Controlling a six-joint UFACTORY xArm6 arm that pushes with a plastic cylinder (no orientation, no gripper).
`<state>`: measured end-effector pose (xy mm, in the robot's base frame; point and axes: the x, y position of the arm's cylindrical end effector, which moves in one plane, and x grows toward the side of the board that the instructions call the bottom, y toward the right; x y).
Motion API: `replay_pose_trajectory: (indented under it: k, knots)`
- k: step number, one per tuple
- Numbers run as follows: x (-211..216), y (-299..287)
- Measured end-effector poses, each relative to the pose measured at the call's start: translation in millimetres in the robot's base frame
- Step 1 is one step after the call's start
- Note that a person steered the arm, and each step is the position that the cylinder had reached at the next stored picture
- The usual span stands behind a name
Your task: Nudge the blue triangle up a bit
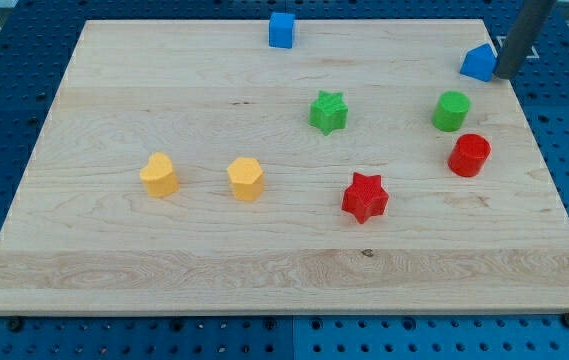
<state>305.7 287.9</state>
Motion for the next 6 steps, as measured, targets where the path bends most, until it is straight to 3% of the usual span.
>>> replay_pose_trajectory:
  k: [3,5,6]
  knots:
    - [37.0,-9.8]
    - [10.8,-46.8]
    - [-1.9,-19.2]
